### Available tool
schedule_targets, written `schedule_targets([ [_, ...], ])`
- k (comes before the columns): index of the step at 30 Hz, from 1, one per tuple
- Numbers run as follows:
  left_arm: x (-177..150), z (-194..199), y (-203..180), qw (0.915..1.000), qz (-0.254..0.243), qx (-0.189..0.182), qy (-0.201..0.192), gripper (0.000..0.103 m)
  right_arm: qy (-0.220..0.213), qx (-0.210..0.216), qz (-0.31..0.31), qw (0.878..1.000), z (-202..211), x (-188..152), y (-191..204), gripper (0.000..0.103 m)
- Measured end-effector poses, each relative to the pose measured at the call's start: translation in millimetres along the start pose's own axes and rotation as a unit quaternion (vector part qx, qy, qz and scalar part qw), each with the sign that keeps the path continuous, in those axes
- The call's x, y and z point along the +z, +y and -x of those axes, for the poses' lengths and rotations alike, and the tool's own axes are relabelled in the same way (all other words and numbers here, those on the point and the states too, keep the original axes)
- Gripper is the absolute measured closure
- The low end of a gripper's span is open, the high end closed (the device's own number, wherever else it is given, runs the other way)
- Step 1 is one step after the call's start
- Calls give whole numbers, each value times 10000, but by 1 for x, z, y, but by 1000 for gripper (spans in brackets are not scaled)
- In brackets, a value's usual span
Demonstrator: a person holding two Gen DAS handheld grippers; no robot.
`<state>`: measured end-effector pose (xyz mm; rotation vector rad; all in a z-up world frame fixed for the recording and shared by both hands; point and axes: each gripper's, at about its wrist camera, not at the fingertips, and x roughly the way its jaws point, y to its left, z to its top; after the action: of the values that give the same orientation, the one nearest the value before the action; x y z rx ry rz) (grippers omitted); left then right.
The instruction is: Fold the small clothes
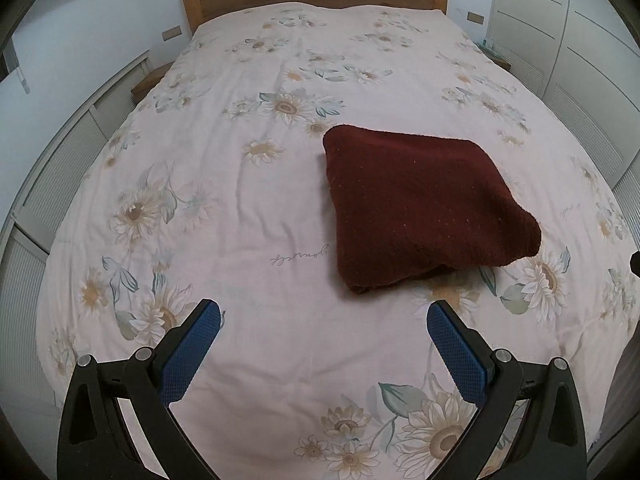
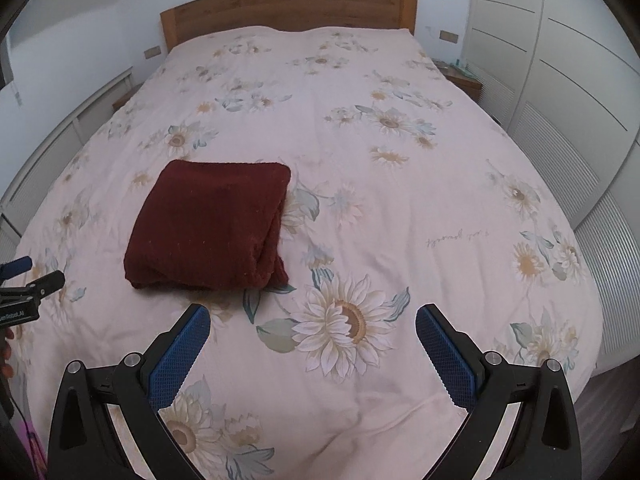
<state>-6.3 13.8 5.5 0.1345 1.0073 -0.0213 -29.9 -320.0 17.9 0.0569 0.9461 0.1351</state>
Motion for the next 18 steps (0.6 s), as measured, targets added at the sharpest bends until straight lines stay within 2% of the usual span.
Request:
schedule_targets([
  [18,-2,-6,2,10000,-16,19,88,1,0,-61,122,9999,2,2,-1,1],
])
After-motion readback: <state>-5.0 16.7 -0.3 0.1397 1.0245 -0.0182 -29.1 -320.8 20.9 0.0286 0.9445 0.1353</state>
